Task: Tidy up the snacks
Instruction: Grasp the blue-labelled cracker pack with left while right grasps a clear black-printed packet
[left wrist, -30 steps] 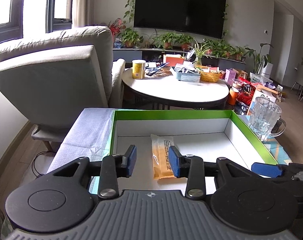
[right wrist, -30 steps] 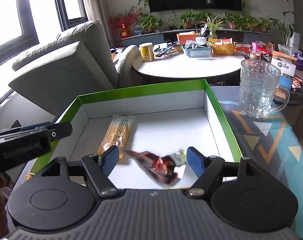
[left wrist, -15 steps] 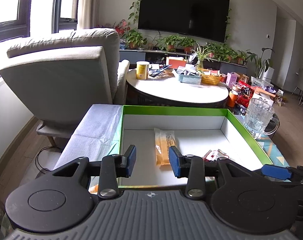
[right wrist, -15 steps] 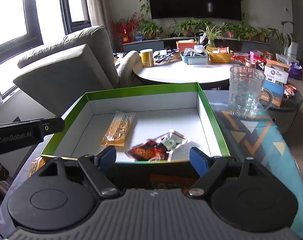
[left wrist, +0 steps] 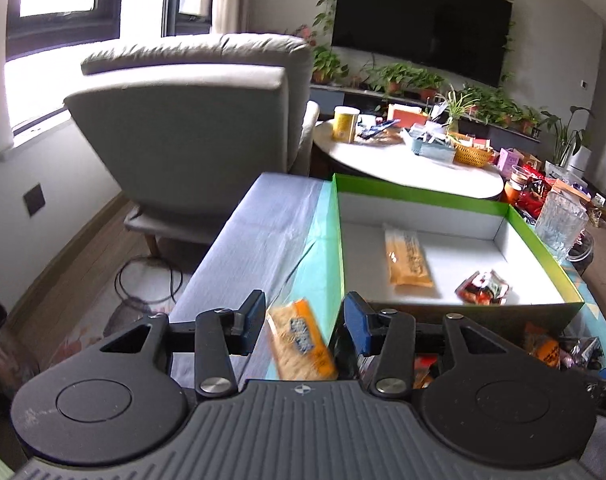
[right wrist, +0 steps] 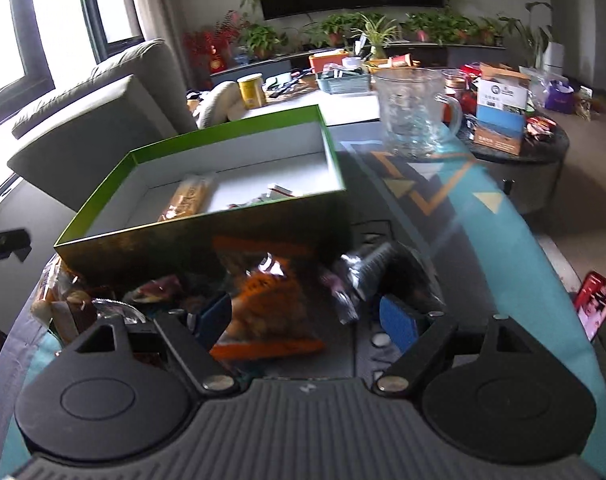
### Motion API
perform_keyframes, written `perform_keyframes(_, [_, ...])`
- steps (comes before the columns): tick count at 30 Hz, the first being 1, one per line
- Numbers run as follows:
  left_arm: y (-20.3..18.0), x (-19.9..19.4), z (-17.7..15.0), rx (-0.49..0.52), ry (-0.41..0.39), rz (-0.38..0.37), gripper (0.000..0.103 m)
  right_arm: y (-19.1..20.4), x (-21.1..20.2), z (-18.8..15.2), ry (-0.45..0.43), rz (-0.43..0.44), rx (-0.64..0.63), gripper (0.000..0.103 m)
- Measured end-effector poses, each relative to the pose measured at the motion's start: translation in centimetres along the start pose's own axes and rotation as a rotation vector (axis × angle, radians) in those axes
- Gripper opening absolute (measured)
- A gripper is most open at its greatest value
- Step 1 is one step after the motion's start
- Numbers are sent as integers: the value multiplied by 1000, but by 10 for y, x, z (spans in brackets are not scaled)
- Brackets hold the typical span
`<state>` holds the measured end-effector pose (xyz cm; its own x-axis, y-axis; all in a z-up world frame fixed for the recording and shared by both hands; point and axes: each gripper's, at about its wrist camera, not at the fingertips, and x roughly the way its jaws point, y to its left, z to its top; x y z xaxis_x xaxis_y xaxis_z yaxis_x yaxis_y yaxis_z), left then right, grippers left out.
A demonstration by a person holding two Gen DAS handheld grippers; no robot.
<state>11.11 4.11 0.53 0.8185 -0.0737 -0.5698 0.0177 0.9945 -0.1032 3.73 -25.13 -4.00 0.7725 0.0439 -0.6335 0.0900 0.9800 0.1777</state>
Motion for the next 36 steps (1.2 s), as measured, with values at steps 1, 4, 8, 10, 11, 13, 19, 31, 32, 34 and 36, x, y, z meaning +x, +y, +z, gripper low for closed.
perform_keyframes(1, [1,0,-3,-4,8,-4,45,0,-3,-1,-3,0,3,43])
perform_keyframes(4, [1,5,-9,8,41,-7,48,0,-6,-4,-4,3,14,43])
perform_keyframes(8, [-3,18,-14,20,66,1,48,3,-7,-8,3,1,1,43])
perform_keyframes(10, [-3,25,-15,15,80,-4,48,1,-9,-11,4,-1,-6,43])
perform_keyframes(11, [-3,29,-15,15,89,-6,48,0,-10,-12,4,-3,-9,43])
perform_keyframes(13, [-4,37,-16,8,108,4,48,-1,-10,-13,6,-11,-8,43])
perform_keyframes(19, [1,49,-17,-36,119,11,48,-6,-5,-18,19,-25,0,43])
perform_keyframes(31, [5,49,-17,-6,92,-10,36,-32,6,-7,-42,-64,75,43])
perform_keyframes(32, [4,50,-17,-5,93,-10,36,-34,9,-3,-42,-63,81,43])
perform_keyframes(34, [4,50,-17,-4,97,-10,36,-36,17,3,-32,-77,73,43])
perform_keyframes(36, [4,51,-17,-4,99,-10,37,-39,23,7,-32,-91,68,43])
